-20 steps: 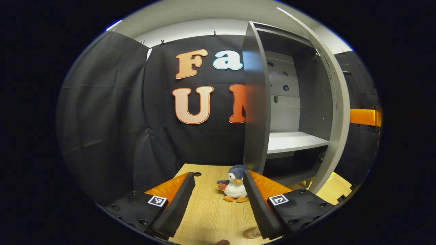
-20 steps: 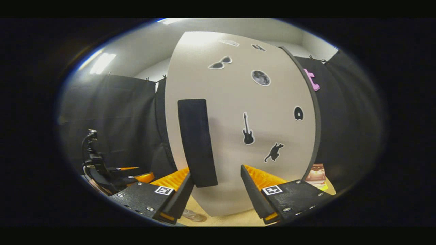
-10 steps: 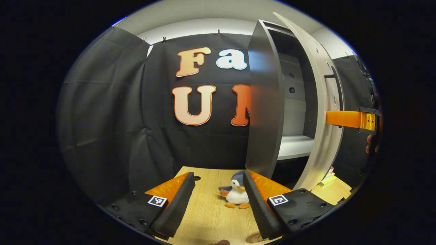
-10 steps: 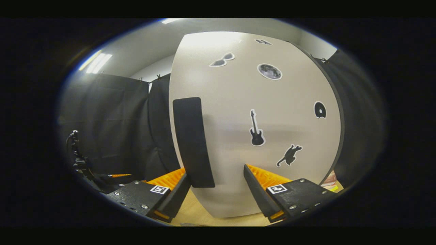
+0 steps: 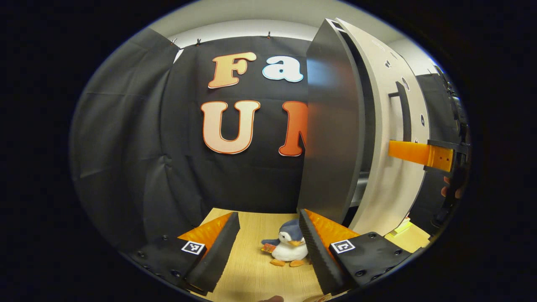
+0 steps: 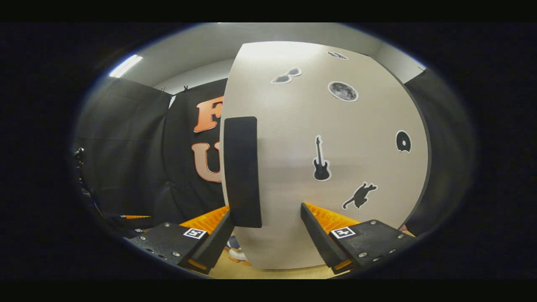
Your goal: Open the cabinet door with the right hand, grasp the bottle in the cabinet with the left hand and place it on the coaster, then close the cabinet door with the right hand.
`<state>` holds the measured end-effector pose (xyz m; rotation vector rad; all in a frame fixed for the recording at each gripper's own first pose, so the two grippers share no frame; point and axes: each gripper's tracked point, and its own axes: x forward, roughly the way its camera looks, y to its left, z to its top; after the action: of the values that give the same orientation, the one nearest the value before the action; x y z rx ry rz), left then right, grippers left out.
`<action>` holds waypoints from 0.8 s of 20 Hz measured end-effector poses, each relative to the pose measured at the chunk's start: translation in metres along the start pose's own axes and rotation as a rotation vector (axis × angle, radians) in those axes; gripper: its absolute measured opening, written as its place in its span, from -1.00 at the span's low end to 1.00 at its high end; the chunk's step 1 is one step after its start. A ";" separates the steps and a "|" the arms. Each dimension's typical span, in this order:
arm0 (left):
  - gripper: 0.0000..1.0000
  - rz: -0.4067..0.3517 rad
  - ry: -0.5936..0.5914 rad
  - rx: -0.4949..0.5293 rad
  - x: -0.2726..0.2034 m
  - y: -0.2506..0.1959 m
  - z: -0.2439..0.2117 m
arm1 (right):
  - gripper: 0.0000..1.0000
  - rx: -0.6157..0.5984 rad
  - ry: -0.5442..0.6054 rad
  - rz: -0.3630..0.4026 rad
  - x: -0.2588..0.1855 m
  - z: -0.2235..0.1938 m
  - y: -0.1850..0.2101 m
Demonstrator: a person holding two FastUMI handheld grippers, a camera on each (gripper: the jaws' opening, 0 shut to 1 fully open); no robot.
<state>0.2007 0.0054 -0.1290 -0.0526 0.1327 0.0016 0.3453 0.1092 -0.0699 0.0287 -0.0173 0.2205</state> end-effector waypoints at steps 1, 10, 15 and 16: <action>0.90 -0.008 0.005 -0.003 0.003 -0.001 -0.002 | 0.84 -0.006 -0.003 -0.009 0.003 -0.001 -0.001; 0.88 0.002 0.017 -0.018 0.004 0.005 -0.010 | 0.84 -0.044 -0.027 -0.057 0.017 -0.004 -0.009; 0.92 0.010 0.015 0.000 -0.018 -0.005 -0.002 | 0.84 -0.029 -0.004 -0.028 0.012 -0.007 -0.007; 0.92 0.015 0.012 0.004 -0.025 -0.006 0.002 | 0.86 -0.024 -0.005 -0.019 0.007 -0.005 -0.005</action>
<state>0.1764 -0.0008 -0.1230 -0.0475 0.1452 0.0160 0.3531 0.1058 -0.0746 0.0058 -0.0244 0.2014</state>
